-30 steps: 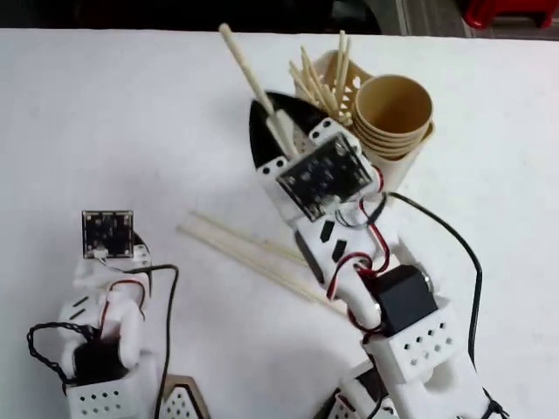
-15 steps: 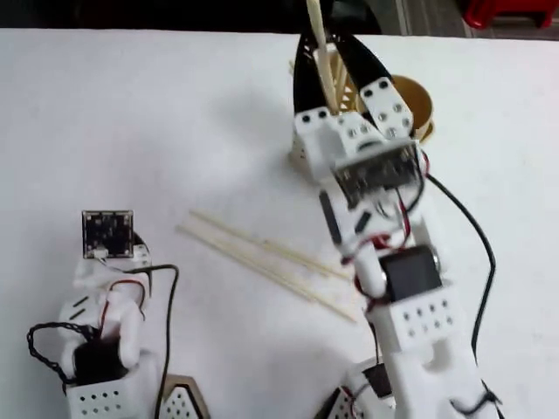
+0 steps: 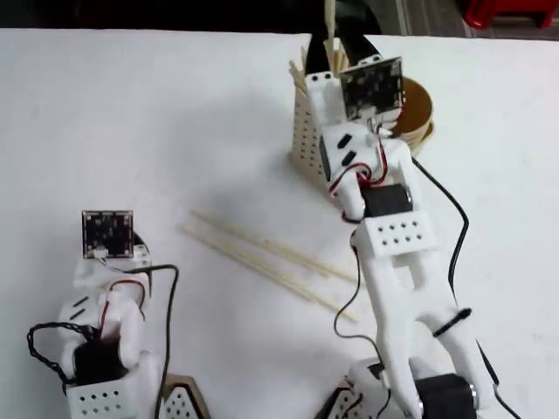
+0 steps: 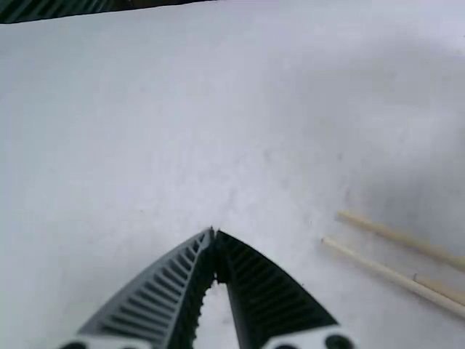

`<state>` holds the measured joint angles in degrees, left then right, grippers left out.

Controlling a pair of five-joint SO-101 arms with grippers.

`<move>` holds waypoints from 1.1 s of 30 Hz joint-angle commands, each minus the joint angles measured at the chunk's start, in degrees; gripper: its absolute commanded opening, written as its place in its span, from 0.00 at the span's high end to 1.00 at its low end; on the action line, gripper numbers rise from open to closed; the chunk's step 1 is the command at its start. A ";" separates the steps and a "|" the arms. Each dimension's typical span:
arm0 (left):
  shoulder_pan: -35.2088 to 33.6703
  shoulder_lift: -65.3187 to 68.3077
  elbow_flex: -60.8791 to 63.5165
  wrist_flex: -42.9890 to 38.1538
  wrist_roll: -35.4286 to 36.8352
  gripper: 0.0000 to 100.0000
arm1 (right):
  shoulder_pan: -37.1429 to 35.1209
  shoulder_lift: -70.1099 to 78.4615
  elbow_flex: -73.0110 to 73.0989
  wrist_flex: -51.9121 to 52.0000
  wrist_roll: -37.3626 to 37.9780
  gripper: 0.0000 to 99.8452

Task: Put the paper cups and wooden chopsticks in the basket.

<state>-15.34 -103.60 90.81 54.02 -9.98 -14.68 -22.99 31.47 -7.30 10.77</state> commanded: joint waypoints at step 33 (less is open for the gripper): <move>0.40 -0.48 -4.22 -0.79 -4.13 0.97 | 1.45 -32.75 8.35 71.87 5.10 0.98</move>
<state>-15.34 -103.60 90.64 54.02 -12.79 -13.89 -54.99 36.13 63.91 15.34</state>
